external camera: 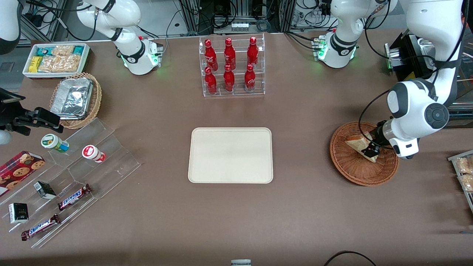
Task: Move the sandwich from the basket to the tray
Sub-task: 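Close the left gripper on the sandwich and lift it from the basket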
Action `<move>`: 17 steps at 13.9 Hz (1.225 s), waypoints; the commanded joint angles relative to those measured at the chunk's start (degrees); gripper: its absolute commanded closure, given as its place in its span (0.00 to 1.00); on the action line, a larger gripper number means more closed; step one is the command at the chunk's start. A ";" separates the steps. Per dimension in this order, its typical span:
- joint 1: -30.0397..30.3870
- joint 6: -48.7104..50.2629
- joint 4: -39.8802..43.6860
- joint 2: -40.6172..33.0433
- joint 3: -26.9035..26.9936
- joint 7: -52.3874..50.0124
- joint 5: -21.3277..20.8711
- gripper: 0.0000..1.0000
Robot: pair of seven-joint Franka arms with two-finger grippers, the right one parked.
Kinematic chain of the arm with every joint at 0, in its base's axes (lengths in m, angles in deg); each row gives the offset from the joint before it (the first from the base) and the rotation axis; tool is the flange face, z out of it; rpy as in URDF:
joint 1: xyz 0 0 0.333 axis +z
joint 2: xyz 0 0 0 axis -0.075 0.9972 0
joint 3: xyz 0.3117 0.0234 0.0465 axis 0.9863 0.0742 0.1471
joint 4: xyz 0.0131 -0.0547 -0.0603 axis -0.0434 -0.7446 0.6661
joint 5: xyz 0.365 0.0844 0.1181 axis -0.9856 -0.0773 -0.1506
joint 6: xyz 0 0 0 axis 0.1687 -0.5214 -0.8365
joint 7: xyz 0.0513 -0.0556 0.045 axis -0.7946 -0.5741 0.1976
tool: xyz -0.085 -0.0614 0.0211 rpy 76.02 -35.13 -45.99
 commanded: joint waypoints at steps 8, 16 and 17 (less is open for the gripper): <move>-0.58 -1.63 -0.96 0.45 0.08 -3.27 -2.10 0.94; -4.25 21.90 12.47 -6.41 -0.98 -1.95 -3.07 0.94; -6.27 24.02 14.67 -6.67 -1.07 -2.03 -3.07 0.94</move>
